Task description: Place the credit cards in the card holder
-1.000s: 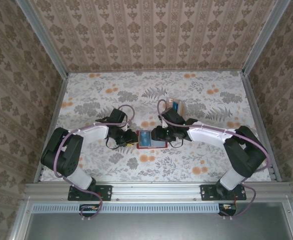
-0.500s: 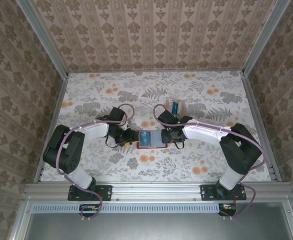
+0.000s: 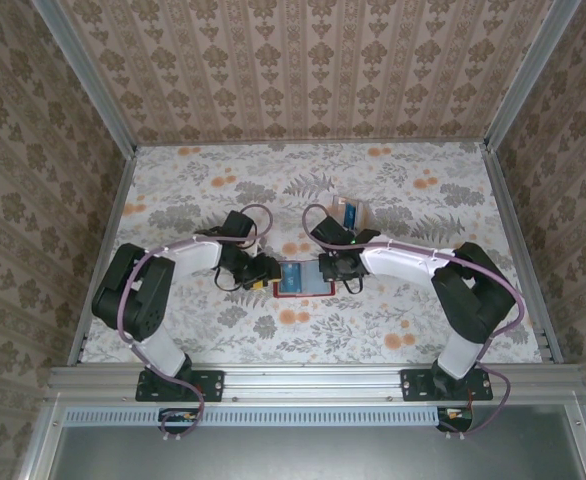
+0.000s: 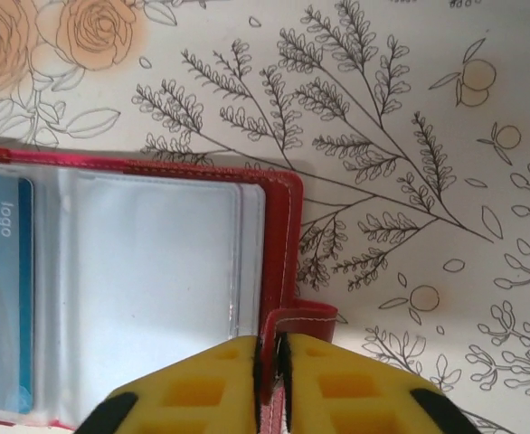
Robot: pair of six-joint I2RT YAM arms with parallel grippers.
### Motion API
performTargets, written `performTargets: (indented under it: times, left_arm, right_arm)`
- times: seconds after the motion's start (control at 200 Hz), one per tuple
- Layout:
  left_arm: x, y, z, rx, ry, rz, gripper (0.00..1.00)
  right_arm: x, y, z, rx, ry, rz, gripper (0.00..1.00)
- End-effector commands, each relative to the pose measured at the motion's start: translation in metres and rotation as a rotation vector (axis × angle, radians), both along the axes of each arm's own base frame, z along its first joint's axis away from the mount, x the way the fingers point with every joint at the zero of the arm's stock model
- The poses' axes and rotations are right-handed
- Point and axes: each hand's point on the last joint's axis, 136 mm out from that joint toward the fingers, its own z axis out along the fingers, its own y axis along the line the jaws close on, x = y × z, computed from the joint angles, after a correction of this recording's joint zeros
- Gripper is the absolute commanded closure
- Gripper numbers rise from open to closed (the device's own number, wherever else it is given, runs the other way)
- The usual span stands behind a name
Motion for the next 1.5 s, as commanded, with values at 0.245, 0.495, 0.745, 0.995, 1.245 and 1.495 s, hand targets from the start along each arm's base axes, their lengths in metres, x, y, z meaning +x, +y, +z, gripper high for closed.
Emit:
performTargets:
  times: [0.245,0.495,0.745,0.995,1.245,1.495]
  left_arm:
    - [0.02,-0.033,0.024,-0.077,-0.036,-0.024,0.54]
    - [0.022,-0.043,0.058,-0.135,-0.105,-0.026,0.56]
    - [0.014,-0.065,0.052,-0.169,-0.094,-0.065,0.56]
    - [0.01,-0.098,0.063,-0.208,-0.141,-0.119,0.56]
    - [0.003,-0.095,0.033,-0.141,-0.112,-0.131,0.56]
    - [0.005,-0.095,0.028,-0.104,-0.124,-0.149,0.57]
  right_arm:
    - [-0.013,0.039,-0.014,0.334,0.082,0.059,0.97]
    - [-0.011,0.063,-0.011,0.479,0.087,0.066,0.99]
    - [-0.007,0.061,-0.012,0.525,0.071,0.033,0.98]
    - [-0.011,0.045,-0.013,0.556,0.049,-0.025,0.92]
    - [-0.022,0.009,-0.006,0.492,-0.027,-0.093,0.75]
    - [-0.024,-0.005,0.001,0.453,-0.037,-0.104,0.71]
